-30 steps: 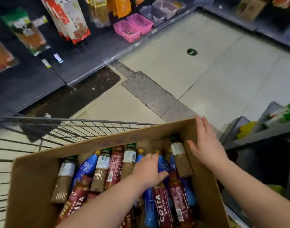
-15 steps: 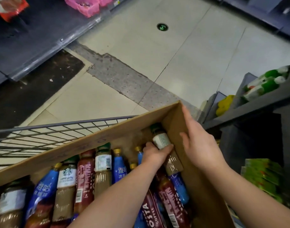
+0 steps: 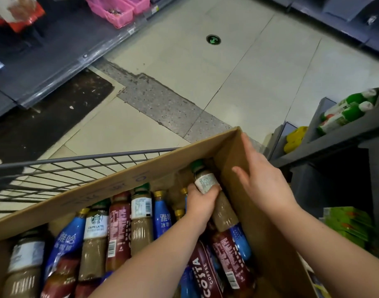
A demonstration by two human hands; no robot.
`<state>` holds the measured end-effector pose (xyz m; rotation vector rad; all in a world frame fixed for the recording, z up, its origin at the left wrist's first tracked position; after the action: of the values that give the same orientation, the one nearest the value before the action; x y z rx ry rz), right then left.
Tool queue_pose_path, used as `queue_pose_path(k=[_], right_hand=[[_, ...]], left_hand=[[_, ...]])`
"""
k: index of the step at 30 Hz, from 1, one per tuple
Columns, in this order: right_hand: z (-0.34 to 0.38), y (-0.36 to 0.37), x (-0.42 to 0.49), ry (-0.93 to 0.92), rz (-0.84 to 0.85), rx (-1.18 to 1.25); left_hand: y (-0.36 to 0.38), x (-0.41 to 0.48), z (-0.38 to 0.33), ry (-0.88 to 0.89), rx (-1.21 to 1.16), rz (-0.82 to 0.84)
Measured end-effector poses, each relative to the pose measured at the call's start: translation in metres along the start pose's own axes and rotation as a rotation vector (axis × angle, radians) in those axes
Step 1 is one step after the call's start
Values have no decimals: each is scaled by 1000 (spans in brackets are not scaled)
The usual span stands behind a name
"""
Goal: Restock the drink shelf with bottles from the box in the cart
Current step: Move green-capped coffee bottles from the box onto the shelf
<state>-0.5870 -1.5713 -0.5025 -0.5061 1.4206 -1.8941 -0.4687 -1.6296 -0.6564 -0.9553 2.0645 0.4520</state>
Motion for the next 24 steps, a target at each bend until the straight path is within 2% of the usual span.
queue_pose_path(k=[4, 10, 14, 16, 18, 20, 24], right_hand=[[3, -1, 2, 16, -2, -36], [5, -2, 1, 14, -1, -108], [15, -7, -2, -23, -52, -419], [41, 3, -9, -125, -47, -488], [78, 29, -23, -272, 24, -452], [111, 71, -37, -329, 192, -318], [134, 148, -53, -49, 503, 12]], left_hand=[[-38, -32, -1, 85, -6, 2], [-127, -75, 12, 108, 33, -84], [-186, -93, 24, 119, 35, -185], [-210, -98, 31, 112, 16, -237], [-227, -100, 35, 123, 11, -279], [-241, -102, 40, 126, -12, -297], [-265, -102, 49, 137, -10, -338]])
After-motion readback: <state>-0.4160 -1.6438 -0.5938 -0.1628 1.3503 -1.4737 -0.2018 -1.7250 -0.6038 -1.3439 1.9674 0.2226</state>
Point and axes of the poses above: each hand's wrist, its own x-axis towards the middle knuckle, its own y-axis out of the palm, z = x × y, the point moved 8 cm from there along x, towards the middle knuckle, and after that the axes turned 2 degrees about -y, right-handed, at the moved point
